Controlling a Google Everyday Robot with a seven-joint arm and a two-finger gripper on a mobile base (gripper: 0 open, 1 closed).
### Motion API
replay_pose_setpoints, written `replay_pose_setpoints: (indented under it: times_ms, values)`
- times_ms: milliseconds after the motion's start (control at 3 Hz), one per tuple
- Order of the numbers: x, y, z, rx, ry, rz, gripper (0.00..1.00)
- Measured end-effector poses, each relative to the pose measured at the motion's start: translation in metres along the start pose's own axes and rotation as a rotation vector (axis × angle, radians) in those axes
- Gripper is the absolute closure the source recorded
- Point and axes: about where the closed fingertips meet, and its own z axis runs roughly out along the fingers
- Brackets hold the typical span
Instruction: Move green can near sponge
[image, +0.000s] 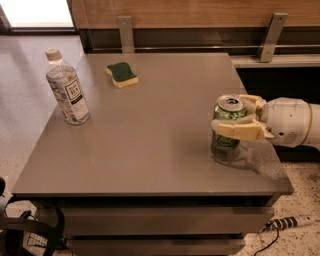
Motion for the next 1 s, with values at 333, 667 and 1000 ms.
replay_pose_setpoints:
  times_ms: [333, 667, 1000]
  values:
    - [-0.035, -0.041, -0.005, 0.039, 0.019, 0.006, 1.00]
    - [-0.072, -0.090, 0.008, 0.076, 0.002, -0.014, 1.00]
    - [-0.105, -0.134, 0.044, 0.099, -0.039, -0.045, 1.00]
